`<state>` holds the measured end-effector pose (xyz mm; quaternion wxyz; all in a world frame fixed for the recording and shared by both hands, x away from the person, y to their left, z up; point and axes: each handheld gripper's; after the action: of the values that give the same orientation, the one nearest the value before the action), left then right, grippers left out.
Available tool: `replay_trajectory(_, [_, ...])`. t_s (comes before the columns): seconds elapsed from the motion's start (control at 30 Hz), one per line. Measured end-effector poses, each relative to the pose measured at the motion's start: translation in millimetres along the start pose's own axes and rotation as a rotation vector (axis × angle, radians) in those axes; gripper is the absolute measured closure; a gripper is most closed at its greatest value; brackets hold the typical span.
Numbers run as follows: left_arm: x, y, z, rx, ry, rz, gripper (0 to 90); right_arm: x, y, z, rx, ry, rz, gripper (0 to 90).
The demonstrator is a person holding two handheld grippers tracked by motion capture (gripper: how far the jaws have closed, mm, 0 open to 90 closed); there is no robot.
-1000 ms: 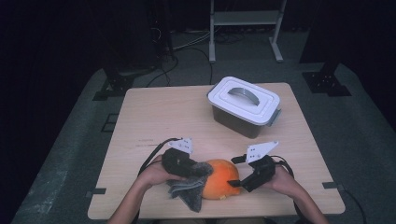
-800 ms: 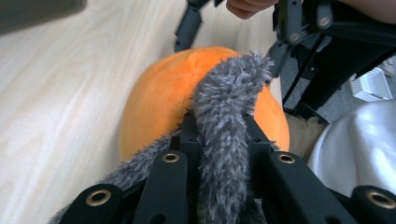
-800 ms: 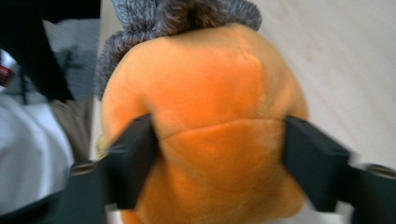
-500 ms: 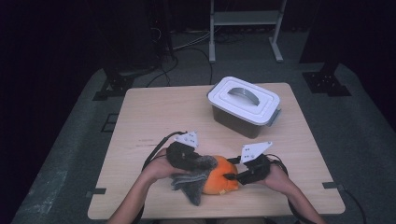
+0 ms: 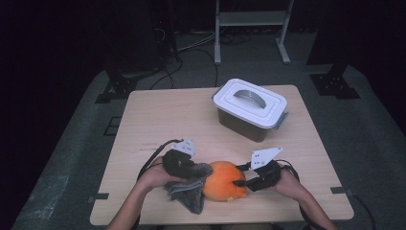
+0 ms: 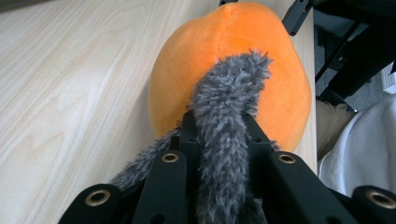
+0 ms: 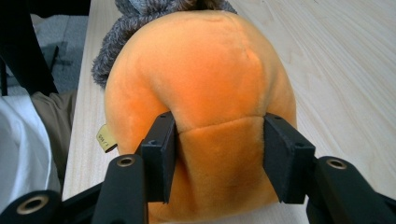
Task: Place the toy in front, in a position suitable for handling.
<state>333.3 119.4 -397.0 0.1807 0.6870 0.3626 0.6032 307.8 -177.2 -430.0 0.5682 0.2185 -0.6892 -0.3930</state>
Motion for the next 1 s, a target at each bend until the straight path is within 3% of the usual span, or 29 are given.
replay_trajectory(0.1, [0.6, 7.9, -0.9, -0.013, -0.008, -0.012, 75.4, -0.7, 2.2, 1.2, 0.018, -0.010, 0.008, 48.3])
replay_trajectory(0.17, [-0.4, 20.4, -3.9, -0.027, -0.041, -0.064, 75.4, -0.7, 2.1, 1.9, 0.015, -0.012, 0.004, 48.2])
replay_trajectory(0.23, [-2.2, 25.7, -5.7, -0.039, -0.049, -0.070, 75.4, -1.3, 2.2, 2.3, 0.018, -0.012, 0.002, 48.1])
replay_trajectory(0.33, [-10.3, 39.1, -10.8, -0.077, -0.047, -0.043, 75.4, -1.2, 2.6, 3.1, 0.016, -0.015, 0.006, 47.0])
replay_trajectory(0.37, [-13.6, 40.5, -10.9, -0.075, -0.042, -0.030, 75.4, -0.7, 1.2, 2.9, 0.006, -0.017, 0.007, 41.8])
replay_trajectory(0.5, [-14.9, 33.5, -11.1, -0.069, -0.041, -0.038, 75.5, 2.1, -1.2, 1.1, -0.045, -0.004, 0.003, 30.9])
replay_trajectory(0.63, [-11.4, 23.2, -8.5, -0.051, -0.032, -0.031, 75.5, 5.8, -2.2, -2.3, -0.084, 0.014, -0.011, 26.9])
replay_trajectory(0.87, [-1.2, 0.7, 1.5, 0.010, -0.027, -0.054, 75.5, 10.5, -8.1, -6.4, -0.126, 0.016, -0.026, 24.8])
replay_trajectory(1.0, [0.9, -5.0, 3.1, 0.016, -0.027, -0.060, 75.4, 4.5, -7.3, -6.3, -0.143, 0.057, -0.029, 24.6])
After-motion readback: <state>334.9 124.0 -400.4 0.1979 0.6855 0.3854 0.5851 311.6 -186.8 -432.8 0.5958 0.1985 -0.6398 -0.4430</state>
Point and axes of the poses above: each handheld gripper's, and its own axes: x roughly backward along the jaws, y roughly out of its top, z roughly to its left, and after that the axes turned 4 degrees about -y, right-handed
